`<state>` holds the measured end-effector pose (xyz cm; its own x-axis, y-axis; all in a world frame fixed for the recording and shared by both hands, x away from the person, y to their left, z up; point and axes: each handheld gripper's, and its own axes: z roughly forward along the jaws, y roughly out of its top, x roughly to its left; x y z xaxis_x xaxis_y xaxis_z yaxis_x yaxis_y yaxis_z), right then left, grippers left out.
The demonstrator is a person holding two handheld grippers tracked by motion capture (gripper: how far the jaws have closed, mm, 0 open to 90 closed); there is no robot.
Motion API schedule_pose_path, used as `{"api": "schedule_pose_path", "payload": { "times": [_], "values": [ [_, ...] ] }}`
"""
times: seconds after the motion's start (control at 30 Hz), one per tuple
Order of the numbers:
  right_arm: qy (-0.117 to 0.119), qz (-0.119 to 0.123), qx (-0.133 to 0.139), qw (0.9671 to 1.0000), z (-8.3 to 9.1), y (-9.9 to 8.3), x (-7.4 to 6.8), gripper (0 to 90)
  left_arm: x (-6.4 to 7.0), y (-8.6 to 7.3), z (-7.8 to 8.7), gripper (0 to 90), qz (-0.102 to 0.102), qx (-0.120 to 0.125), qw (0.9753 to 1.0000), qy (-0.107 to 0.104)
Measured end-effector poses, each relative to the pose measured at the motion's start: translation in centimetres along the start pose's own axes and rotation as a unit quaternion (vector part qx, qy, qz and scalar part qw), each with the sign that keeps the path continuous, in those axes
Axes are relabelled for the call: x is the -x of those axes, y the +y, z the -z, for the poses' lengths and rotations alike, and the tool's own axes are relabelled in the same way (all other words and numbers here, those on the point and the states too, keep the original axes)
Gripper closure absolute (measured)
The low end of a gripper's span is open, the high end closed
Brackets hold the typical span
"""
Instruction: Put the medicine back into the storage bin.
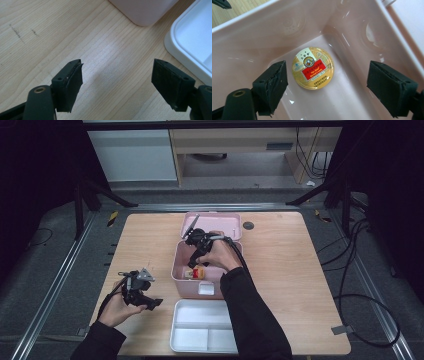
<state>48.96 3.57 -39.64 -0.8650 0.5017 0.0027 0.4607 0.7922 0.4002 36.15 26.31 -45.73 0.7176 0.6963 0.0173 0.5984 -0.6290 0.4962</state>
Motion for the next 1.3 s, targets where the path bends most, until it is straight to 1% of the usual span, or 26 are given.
{"api": "schedule_pose_path", "payload": {
  "times": [0.13, 0.27, 0.37, 0.43, 0.47, 0.53, 0.63, 0.7, 0.77, 0.8, 0.83, 0.87, 0.97, 1.17, 1.2, 1.23, 1.27, 1.3],
  "values": [
    [-0.006, -0.001, 0.011, 0.9999, 0.9, -0.2, -0.1, 18.6, 0.0, 0.0, 0.1, 24.5, -0.002, 0.002, 1.0, 0.0],
    [-0.013, -0.012, 0.028, 0.9995, 2.5, -0.7, -0.1, 19.7, 0.2, 0.1, 0.3, 25.0, -0.008, 0.01, 0.9999, 0.0],
    [-0.023, -0.016, 0.049, 0.9984, 4.1, -1.3, -0.2, 20.8, 0.4, 0.3, 0.5, 25.4, -0.012, 0.015, 0.9998, 0.0],
    [-0.024, -0.012, 0.066, 0.9975, 5.2, -1.9, -0.1, 21.4, 0.6, 0.4, 0.6, 25.9, -0.016, 0.016, 0.9997, -0.001],
    [-0.026, -0.016, 0.072, 0.9969, 5.7, -2.2, -0.2, 21.6, 0.7, 0.4, 0.7, 26.1, -0.017, 0.017, 0.9997, -0.002],
    [-0.033, -0.011, 0.082, 0.996, 6.6, -2.9, -0.2, 22.3, 0.9, 0.5, 0.8, 26.8, -0.025, 0.017, 0.9995, -0.003],
    [-0.048, -0.018, 0.089, 0.9947, 8.1, -4.4, 0.0, 23.2, 1.2, 0.6, 0.8, 27.6, -0.031, 0.021, 0.9993, -0.006],
    [-0.055, -0.02, 0.096, 0.9936, 9.1, -5.5, 0.1, 24.0, 1.3, 0.7, 0.8, 28.9, -0.035, 0.018, 0.9992, -0.01],
    [-0.055, -0.016, 0.102, 0.9932, 10.0, -6.7, 0.0, 25.0, 1.5, 0.8, 0.9, 30.1, -0.041, 0.018, 0.9989, -0.013],
    [-0.054, -0.014, 0.106, 0.9928, 10.4, -7.3, 0.0, 25.6, 1.6, 0.9, 1.0, 31.8, -0.043, 0.018, 0.9987, -0.018],
    [-0.052, -0.018, 0.112, 0.9921, 10.8, -8.1, -0.2, 26.6, 1.7, 0.9, 1.0, 33.1, -0.046, 0.019, 0.9985, -0.021],
    [-0.054, -0.015, 0.117, 0.9916, 11.0, -8.7, -0.3, 28.4, 1.8, 0.9, 1.0, 34.3, -0.051, 0.021, 0.9981, -0.026],
    [-0.058, -0.007, 0.123, 0.9907, 11.9, -10.9, -0.7, 30.2, 2.1, 1.1, 1.1, 38.1, -0.063, 0.025, 0.997, -0.037],
    [-0.059, -0.005, 0.132, 0.9894, 12.7, -15.2, -1.9, 33.3, 2.6, 1.2, 1.2, 42.3, -0.077, 0.024, 0.996, -0.039],
    [-0.062, -0.006, 0.137, 0.9887, 12.7, -15.9, -2.1, 33.6, 2.7, 1.2, 1.2, 42.8, -0.079, 0.024, 0.9958, -0.039],
    [-0.061, -0.008, 0.138, 0.9885, 12.6, -16.6, -2.3, 34.0, 2.8, 1.2, 1.2, 43.6, -0.083, 0.027, 0.9954, -0.039],
    [-0.06, -0.005, 0.138, 0.9886, 12.5, -17.2, -2.5, 34.4, 2.9, 1.2, 1.3, 44.1, -0.086, 0.035, 0.9948, -0.042],
    [-0.06, -0.006, 0.139, 0.9885, 12.3, -17.8, -2.8, 34.4, 2.9, 1.2, 1.3, 45.8, -0.089, 0.038, 0.9942, -0.048]
  ]
}}
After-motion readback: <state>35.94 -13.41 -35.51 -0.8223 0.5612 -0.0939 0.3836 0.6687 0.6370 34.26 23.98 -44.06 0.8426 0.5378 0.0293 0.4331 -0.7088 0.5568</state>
